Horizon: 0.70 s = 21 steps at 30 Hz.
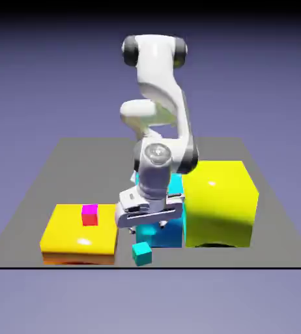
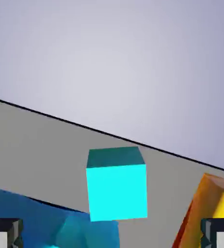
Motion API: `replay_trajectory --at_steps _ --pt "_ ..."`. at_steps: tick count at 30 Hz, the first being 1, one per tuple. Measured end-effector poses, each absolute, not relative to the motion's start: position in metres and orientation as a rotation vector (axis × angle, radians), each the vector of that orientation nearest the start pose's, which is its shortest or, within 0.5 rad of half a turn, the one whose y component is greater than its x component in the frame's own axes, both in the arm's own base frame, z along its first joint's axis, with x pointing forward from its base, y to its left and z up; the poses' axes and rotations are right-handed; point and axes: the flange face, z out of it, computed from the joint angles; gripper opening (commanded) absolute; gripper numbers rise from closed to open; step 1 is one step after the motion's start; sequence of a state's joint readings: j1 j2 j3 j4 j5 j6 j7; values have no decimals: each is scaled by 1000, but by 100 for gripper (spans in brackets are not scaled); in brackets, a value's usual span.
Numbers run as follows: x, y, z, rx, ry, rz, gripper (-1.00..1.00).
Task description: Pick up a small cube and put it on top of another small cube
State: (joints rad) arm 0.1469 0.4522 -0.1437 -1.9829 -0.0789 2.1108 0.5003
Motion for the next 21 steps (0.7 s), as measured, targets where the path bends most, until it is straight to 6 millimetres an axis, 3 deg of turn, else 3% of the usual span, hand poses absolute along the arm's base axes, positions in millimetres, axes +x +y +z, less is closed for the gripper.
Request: replay_trajectory --at_steps 3,5,8,9,11,14,16,21 --pt "580 -3 182 -3262 682 659 0" --pt "580 -3 178 -3265 677 681 0" --pt "562 -10 122 -3265 677 681 0" --pt "559 -11 113 -3265 677 681 -100" --pt "559 -11 113 -3263 677 681 -100" --pt "578 -4 169 -3262 677 682 -100" --pt "576 39 202 -3327 421 685 -100" --pt "566 42 287 -3370 272 608 -100"
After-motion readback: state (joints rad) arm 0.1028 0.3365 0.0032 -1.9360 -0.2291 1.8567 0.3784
